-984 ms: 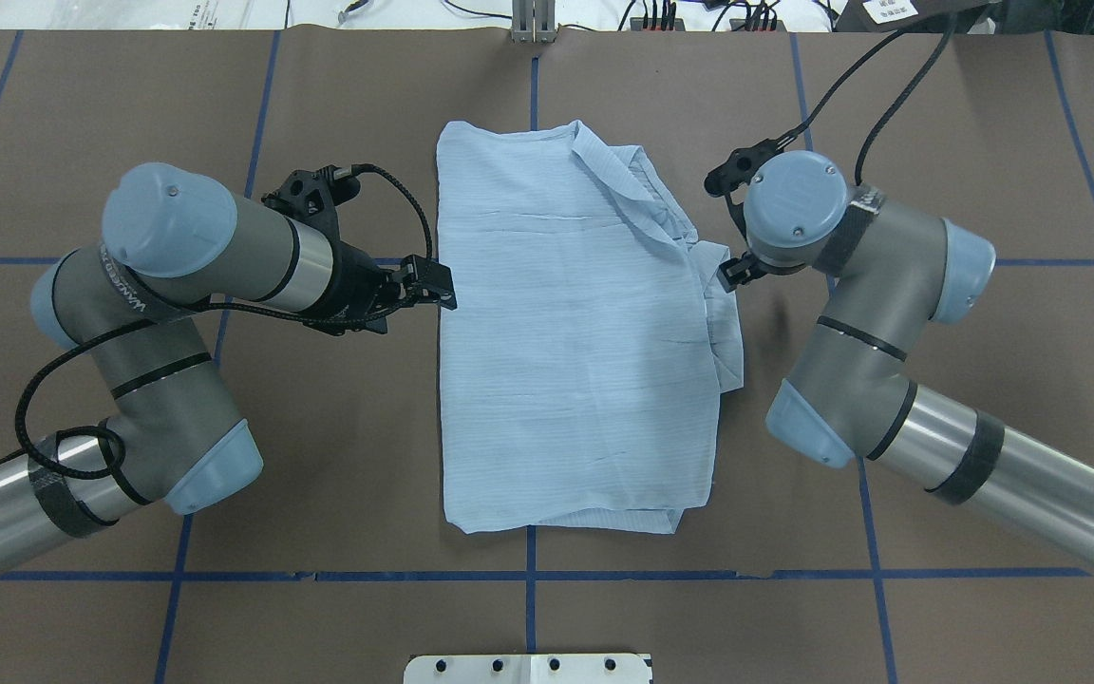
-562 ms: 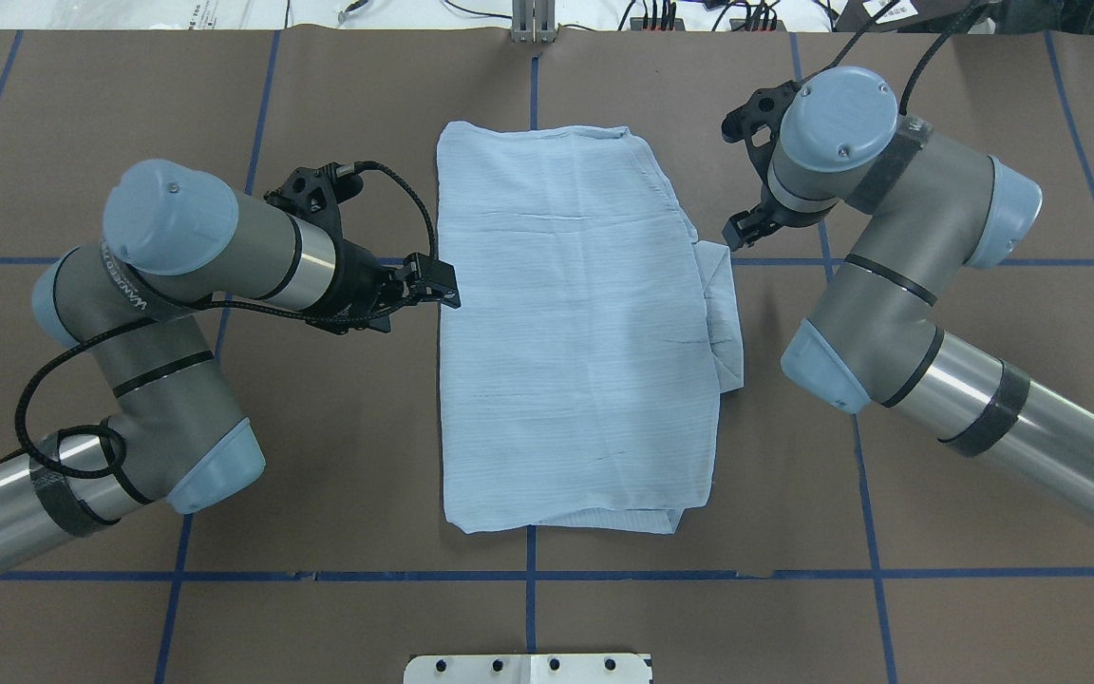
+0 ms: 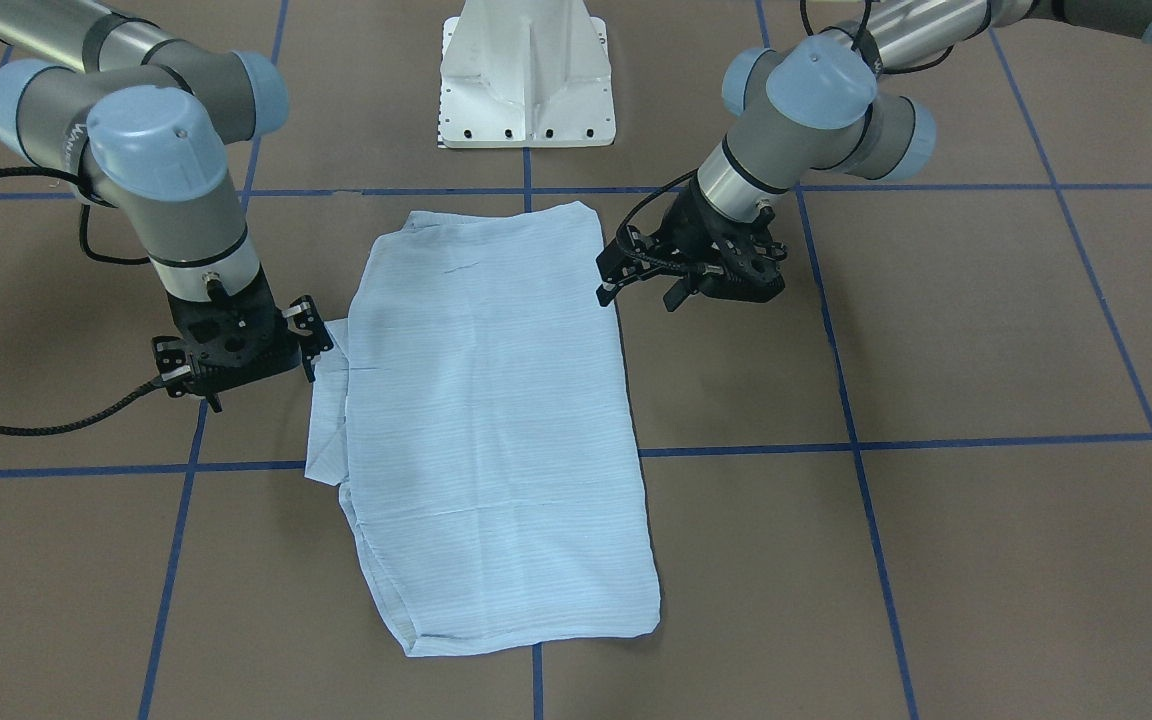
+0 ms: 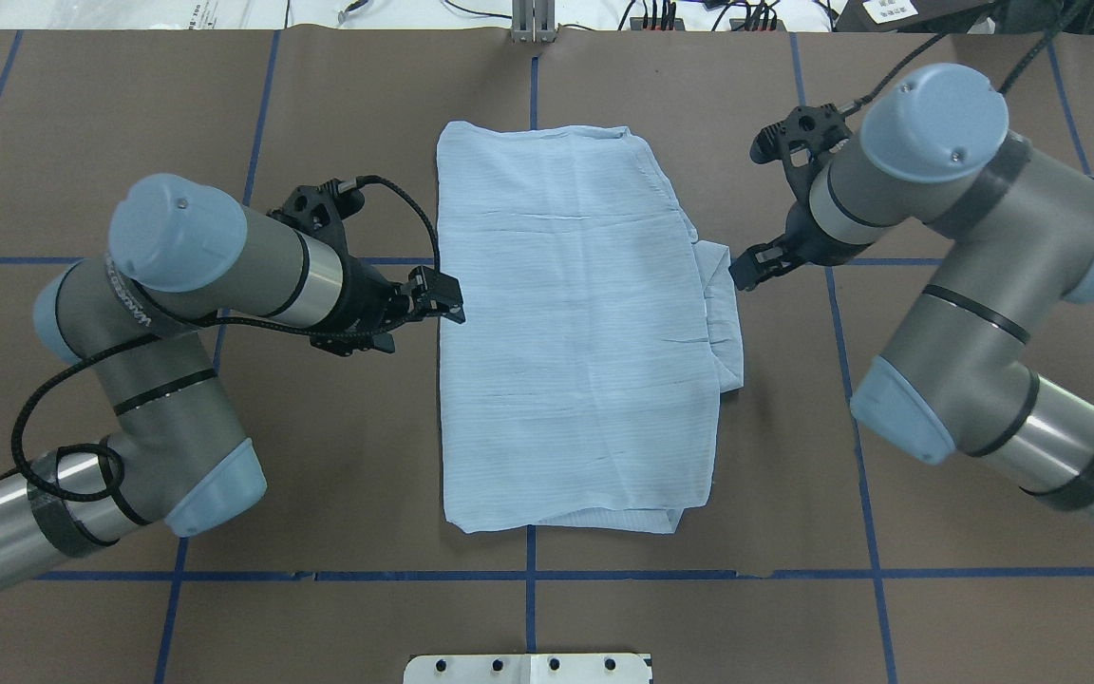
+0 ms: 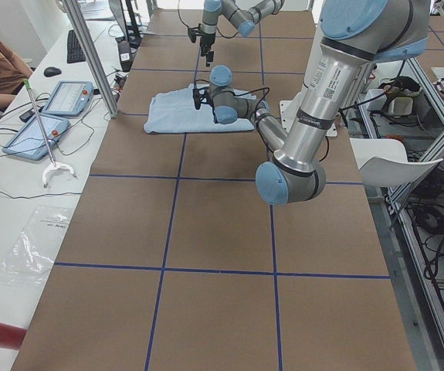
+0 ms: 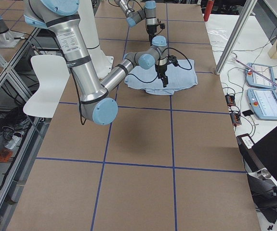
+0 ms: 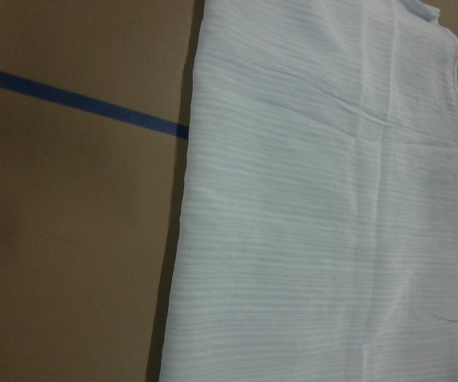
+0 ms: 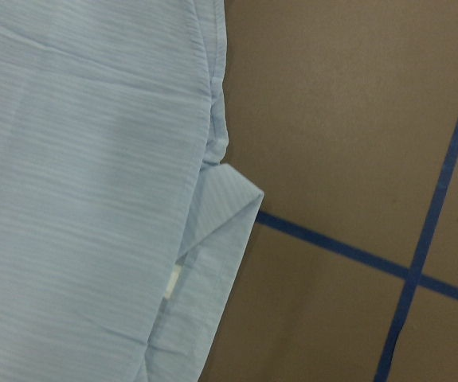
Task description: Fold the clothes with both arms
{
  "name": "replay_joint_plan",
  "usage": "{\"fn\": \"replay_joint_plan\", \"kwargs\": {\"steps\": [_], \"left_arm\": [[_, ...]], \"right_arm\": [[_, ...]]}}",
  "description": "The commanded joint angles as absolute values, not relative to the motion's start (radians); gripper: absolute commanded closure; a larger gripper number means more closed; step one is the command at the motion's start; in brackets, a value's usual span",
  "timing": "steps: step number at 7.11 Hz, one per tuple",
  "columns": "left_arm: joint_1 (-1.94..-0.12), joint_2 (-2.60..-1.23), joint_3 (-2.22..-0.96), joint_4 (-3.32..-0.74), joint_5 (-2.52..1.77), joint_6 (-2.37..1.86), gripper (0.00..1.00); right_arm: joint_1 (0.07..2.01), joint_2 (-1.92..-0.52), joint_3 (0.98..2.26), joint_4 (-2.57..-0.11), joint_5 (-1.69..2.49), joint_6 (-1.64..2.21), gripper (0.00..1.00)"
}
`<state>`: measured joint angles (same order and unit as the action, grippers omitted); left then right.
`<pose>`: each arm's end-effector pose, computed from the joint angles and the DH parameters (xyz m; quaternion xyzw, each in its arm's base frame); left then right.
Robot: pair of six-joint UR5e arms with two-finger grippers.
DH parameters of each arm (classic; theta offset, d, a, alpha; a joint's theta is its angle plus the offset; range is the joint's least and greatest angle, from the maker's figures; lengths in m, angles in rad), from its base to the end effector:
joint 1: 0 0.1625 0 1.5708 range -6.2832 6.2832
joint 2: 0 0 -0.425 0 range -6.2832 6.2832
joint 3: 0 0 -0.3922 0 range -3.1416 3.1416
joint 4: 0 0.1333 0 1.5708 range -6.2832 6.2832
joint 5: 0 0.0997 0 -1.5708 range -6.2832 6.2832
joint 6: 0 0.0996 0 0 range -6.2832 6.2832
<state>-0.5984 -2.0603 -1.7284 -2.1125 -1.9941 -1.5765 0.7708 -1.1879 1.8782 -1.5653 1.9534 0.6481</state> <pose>0.4719 -0.4336 0.2425 -0.0066 0.5745 -0.1286 0.8083 -0.3613 -0.4848 0.3140 0.1323 -0.3556 -0.1347 0.9154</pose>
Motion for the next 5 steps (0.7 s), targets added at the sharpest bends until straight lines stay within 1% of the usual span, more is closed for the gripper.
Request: {"fn": "replay_joint_plan", "kwargs": {"steps": [1,3,5], "left_arm": [[-0.446,-2.065,-1.787,-1.999,-1.888,-1.679,0.00],[-0.344,-2.069,-1.827,-1.883,-1.818,-1.752,0.01],[-0.264,-2.059,-1.816,-1.835,-1.777,-1.778,0.03]], "right_arm": [[0.730,-1.294,2.008,-1.563,1.974,0.782,0.00],[0.684,-1.310,2.052,-1.563,1.976,0.877,0.00],[0.675,-1.309,2.060,-1.563,1.977,0.896,0.00]]}}
